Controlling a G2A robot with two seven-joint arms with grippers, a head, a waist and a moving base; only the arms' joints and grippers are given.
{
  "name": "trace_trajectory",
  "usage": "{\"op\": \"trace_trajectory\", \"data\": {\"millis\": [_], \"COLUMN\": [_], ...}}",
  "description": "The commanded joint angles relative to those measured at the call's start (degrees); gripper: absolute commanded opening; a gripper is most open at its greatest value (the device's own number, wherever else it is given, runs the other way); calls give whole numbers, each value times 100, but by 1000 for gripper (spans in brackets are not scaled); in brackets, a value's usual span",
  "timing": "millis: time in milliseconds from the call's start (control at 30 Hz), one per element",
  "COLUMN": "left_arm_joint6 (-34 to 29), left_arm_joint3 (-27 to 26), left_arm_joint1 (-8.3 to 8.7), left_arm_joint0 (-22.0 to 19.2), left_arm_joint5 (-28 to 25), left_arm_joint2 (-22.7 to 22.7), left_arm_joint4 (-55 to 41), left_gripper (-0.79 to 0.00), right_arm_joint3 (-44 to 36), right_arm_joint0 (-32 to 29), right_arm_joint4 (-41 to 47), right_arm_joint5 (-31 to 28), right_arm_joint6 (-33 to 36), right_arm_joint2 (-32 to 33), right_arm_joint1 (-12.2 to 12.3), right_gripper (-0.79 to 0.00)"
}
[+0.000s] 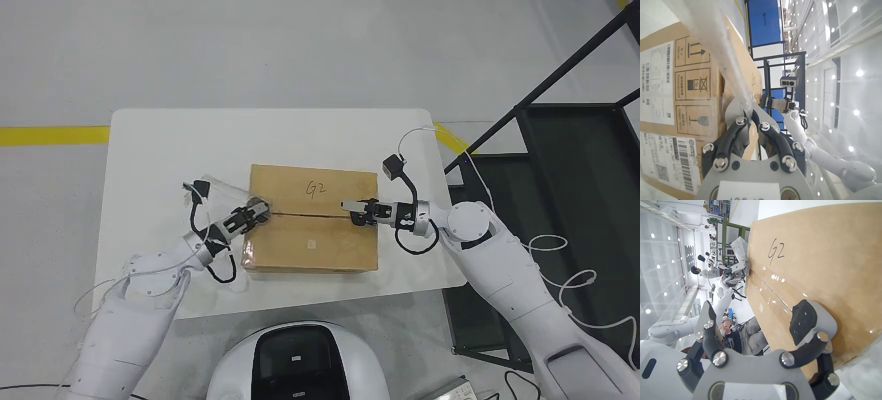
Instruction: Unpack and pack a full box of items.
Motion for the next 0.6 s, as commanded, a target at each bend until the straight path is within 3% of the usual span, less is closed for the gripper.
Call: {"op": "trace_trajectory", "data": {"millis": [0,33,67,100,567], "left_arm_joint6": [33,57,74,93,267], "left_arm_joint3": [-76,-106,-122,-150,-266], "left_arm_joint1": [2,1,-1,-4,-57], "left_arm_joint0": [-4,-7,-5,-10,-58], "left_arm_joint5": [46,72,88,109,-203], "left_arm_joint2": [29,45,57,80,273], "left_arm_joint4": [161,228,246,290,301], "left_gripper": [-653,-456,-31,0,0], "right_arm_joint3": [0,0,0,0,0], "right_arm_joint0": [0,0,0,0,0], "right_arm_joint4": [0,0,0,0,0], "right_arm_joint5": [0,0,0,0,0], "right_arm_joint6": [0,0,0,0,0], "right_arm_joint2": [0,0,0,0,0], "right_arm_joint1": [0,0,0,0,0], "right_gripper": [0,0,0,0,0]}}
